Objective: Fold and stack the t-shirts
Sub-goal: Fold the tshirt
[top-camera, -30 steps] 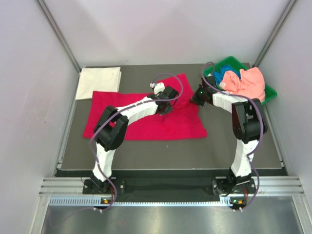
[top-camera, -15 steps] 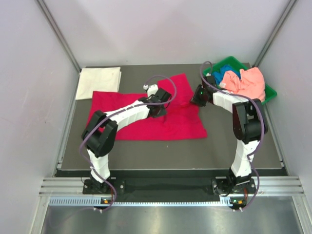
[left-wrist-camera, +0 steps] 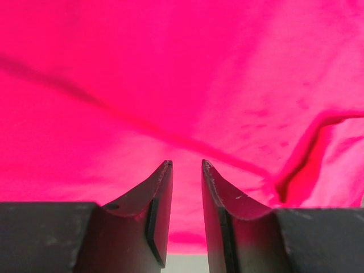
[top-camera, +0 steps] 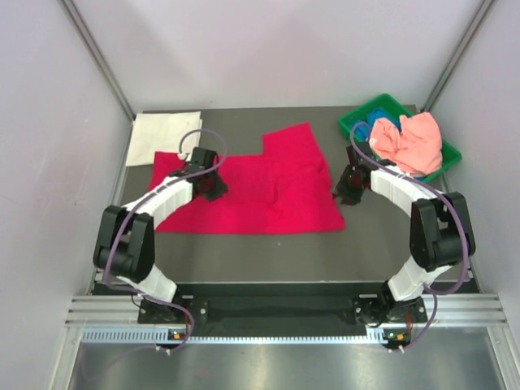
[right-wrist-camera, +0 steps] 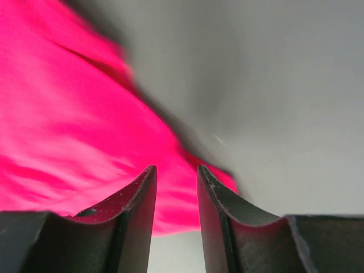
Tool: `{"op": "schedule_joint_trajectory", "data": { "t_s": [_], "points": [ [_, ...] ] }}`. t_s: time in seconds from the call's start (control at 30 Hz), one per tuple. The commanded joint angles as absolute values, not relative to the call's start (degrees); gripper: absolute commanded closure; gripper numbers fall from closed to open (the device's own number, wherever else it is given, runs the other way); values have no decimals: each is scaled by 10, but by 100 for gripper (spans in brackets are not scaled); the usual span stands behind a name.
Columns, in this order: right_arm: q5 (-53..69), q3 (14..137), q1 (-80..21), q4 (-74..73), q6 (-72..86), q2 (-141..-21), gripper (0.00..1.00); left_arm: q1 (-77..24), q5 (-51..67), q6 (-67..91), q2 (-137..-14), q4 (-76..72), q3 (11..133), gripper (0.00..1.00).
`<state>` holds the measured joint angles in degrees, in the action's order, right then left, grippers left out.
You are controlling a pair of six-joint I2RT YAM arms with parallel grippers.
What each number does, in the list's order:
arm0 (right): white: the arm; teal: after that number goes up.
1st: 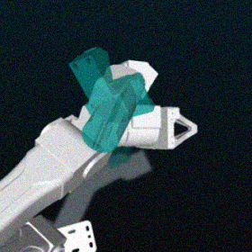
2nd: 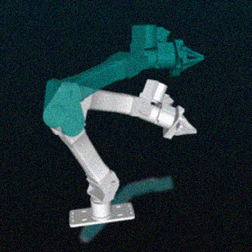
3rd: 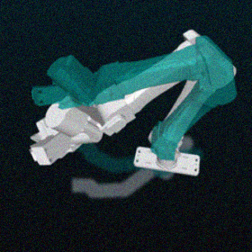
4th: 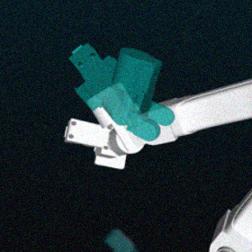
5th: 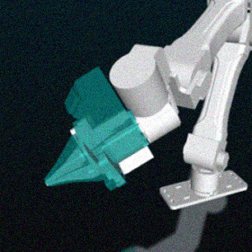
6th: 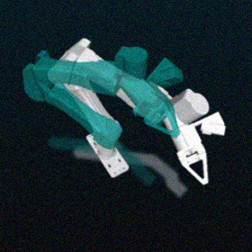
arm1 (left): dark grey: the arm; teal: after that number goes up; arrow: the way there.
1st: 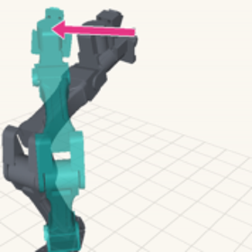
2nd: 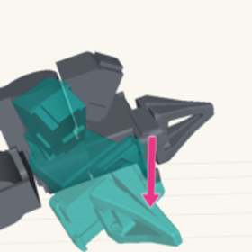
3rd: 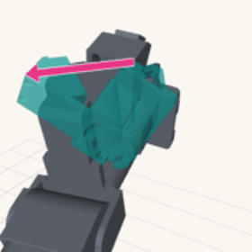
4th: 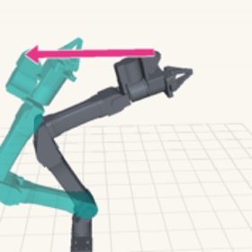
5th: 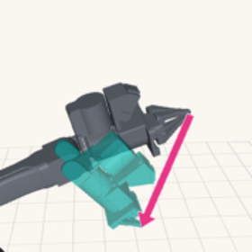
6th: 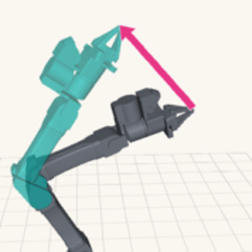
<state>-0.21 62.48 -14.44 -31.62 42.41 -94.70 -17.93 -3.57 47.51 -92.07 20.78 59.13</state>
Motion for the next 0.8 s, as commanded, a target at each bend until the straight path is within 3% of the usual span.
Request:
{"op": "schedule_joint_trajectory", "data": {
  "t_s": [0.0,0.33,0.63,0.73,0.77],
  "points": [
    [-13,565,-142,-343,488,-900,65,-146,-14,466,-854,214,535,66],
    [-27,463,-143,-280,540,-808,65,72,27,468,-736,190,392,51],
    [-25,417,-151,-239,553,-816,64,111,-45,478,-681,200,353,46],
    [-30,414,-151,-236,549,-827,71,119,-83,478,-675,207,342,47],
    [-32,413,-152,-235,546,-828,87,120,-100,476,-678,220,341,47]
  ]
}}
